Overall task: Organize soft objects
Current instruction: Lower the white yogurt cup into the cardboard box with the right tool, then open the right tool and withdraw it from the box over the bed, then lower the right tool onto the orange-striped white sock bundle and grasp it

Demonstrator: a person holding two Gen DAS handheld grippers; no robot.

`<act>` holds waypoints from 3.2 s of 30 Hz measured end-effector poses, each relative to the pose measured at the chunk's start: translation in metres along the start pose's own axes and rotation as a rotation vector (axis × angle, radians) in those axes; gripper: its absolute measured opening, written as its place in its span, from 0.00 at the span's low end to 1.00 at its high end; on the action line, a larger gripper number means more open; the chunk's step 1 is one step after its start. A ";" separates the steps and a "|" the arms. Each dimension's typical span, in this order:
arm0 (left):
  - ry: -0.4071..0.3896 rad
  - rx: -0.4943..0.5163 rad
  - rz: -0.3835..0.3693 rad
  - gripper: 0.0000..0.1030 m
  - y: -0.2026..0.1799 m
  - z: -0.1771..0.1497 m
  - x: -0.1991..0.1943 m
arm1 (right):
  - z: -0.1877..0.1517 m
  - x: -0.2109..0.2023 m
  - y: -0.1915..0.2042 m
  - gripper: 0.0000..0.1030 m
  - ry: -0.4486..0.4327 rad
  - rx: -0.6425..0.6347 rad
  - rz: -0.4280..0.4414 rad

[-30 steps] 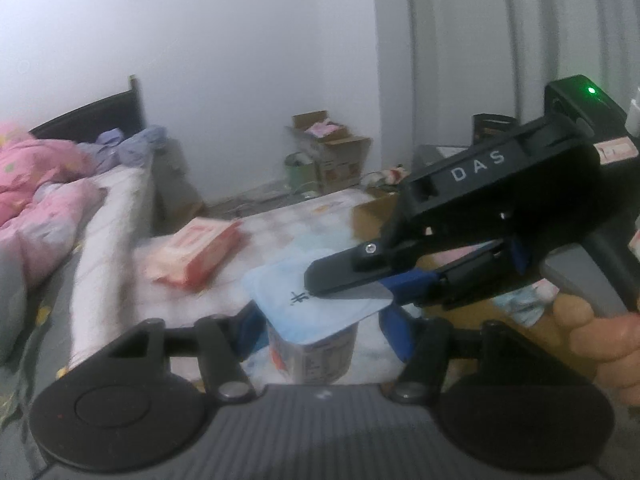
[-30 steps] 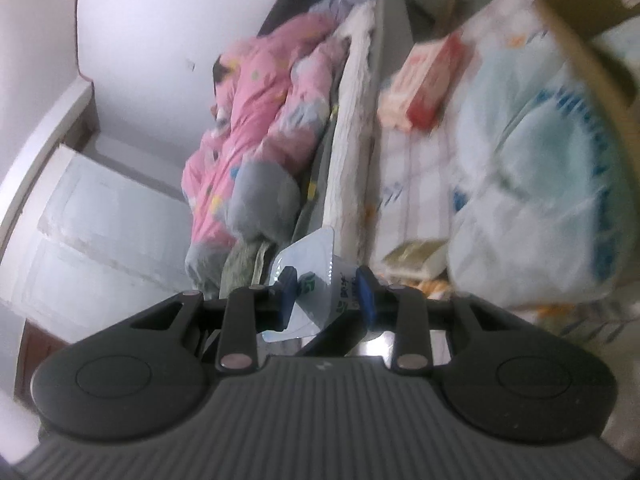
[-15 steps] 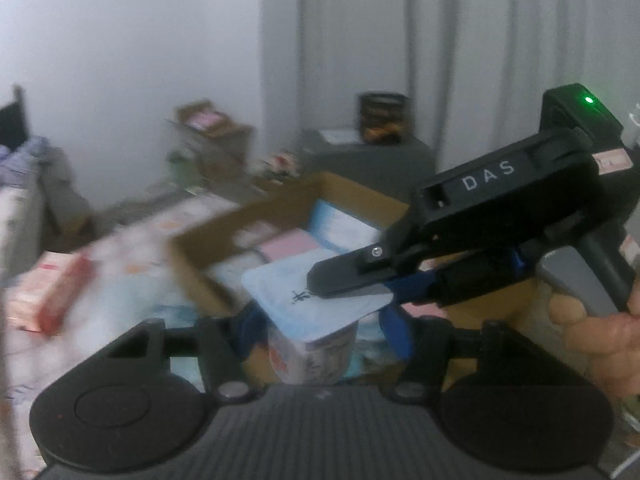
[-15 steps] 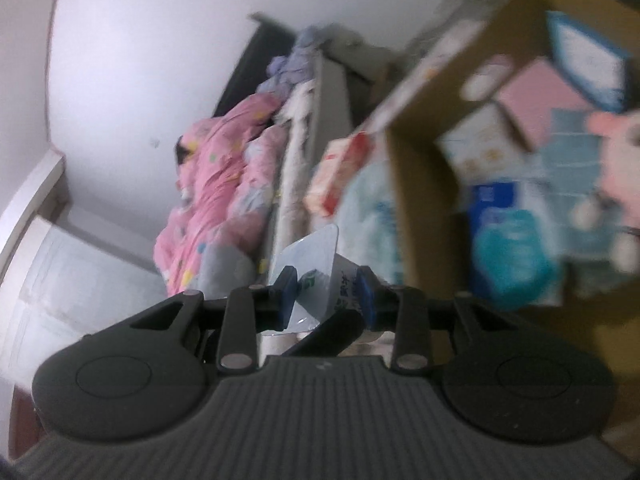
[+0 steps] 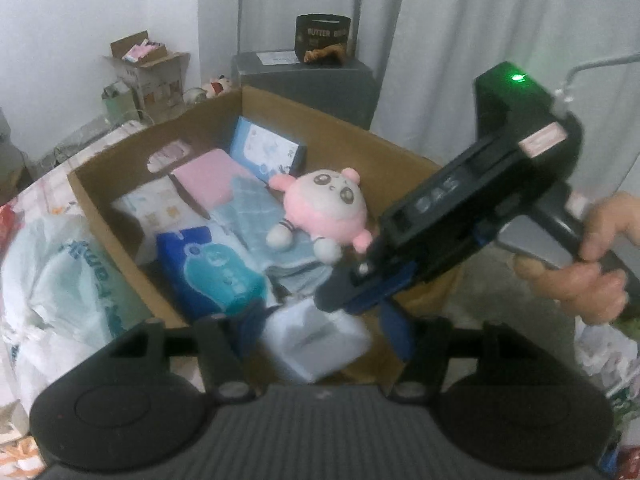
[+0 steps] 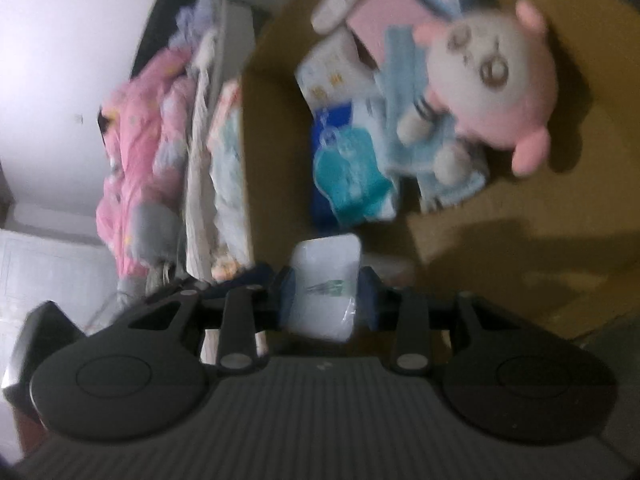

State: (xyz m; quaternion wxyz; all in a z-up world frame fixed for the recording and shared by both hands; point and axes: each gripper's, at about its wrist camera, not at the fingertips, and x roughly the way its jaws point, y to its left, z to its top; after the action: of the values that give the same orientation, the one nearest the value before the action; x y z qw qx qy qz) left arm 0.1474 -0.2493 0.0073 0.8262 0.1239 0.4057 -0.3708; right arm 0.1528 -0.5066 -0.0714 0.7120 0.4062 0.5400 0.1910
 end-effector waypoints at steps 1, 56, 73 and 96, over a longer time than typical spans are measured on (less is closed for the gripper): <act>-0.003 0.004 0.002 0.62 0.001 0.000 -0.002 | 0.001 0.003 0.001 0.34 0.014 -0.020 -0.029; -0.156 -0.324 0.409 0.89 0.100 -0.140 -0.123 | -0.032 0.004 0.096 0.75 -0.293 -0.325 -0.061; -0.198 -0.433 0.494 0.90 0.130 -0.190 -0.152 | -0.078 0.083 0.172 0.75 -0.206 -0.398 0.126; -0.221 -0.509 0.416 0.88 0.178 -0.206 -0.129 | -0.072 0.227 0.237 0.63 0.042 -0.498 0.097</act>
State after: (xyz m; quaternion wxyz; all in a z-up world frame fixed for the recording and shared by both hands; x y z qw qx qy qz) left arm 0.1048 0.0443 -0.0433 0.9275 -0.0469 0.3592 -0.0924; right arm 0.2033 -0.1770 -0.0310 0.7688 0.2395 0.4708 0.3606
